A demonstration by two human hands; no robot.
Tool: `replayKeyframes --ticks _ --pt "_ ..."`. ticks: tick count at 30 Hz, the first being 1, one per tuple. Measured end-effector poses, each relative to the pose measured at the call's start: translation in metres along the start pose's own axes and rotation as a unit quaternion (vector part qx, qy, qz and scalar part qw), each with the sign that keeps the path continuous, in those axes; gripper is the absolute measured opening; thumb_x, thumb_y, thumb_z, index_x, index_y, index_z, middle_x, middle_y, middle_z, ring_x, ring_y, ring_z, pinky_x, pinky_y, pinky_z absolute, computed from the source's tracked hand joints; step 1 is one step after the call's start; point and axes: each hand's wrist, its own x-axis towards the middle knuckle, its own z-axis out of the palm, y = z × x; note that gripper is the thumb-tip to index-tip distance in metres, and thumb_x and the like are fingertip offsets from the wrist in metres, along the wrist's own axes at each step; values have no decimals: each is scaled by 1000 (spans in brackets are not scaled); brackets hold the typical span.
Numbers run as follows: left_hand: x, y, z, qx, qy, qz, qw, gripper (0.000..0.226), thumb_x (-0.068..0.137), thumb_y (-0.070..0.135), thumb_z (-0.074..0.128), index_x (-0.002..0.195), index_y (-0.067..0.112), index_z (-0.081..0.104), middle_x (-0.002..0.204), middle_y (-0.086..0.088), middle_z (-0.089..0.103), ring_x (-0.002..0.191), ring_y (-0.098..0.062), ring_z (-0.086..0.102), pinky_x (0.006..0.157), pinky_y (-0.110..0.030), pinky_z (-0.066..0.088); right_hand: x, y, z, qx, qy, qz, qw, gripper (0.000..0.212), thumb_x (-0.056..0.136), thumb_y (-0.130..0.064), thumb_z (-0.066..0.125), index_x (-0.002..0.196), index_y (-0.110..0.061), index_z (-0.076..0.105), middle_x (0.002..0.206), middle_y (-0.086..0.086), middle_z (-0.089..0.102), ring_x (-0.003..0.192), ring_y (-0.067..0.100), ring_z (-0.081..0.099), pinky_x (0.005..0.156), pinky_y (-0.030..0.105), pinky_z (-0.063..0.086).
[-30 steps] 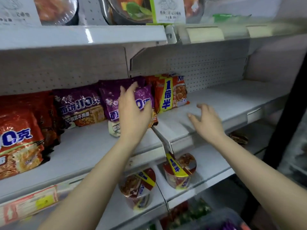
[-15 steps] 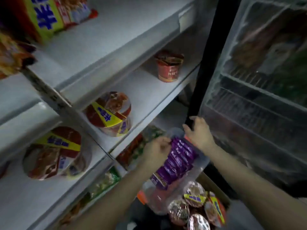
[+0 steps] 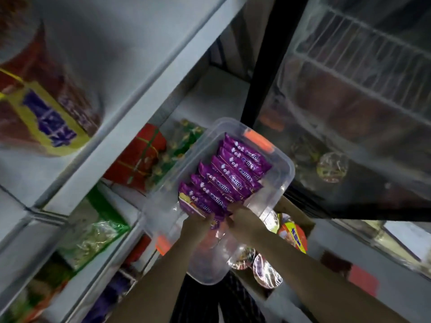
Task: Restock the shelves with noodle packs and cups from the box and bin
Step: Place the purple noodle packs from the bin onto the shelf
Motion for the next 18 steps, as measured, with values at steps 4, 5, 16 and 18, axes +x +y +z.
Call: replayKeyframes --ticks 4,5,16,18 --pt "18 1 20 -9 17 8 1000 53 99 56 44 110 12 71 108 -13 72 106 -29 65 89 -29 48 7 3 5 -13 3 -6 1000 32 93 -23 54 122 -11 57 115 11 67 108 29 63 91 35 52" --pt "20 2 23 -6 31 12 999 51 100 51 44 107 8 72 108 -15 71 107 -30 64 87 -30 47 7 5 3 -11 9 -6 1000 31 92 -22 53 121 -11 57 114 12 66 108 30 63 90 35 52" --pt "-75 14 -75 -272 -32 -10 962 8 66 20 65 62 13 62 61 -8 53 55 -16 55 65 -34 47 -38 -23 -63 148 -27 -16 989 56 88 -27 70 133 -9 44 125 12 63 112 26 61 95 33 50" --pt "-107 26 -104 -295 -57 32 953 6 65 12 61 59 14 60 70 -12 52 70 -22 55 66 -36 50 -50 -35 -81 170 -59 -14 984 85 84 -32 75 150 -6 27 148 15 44 132 30 47 109 40 41"
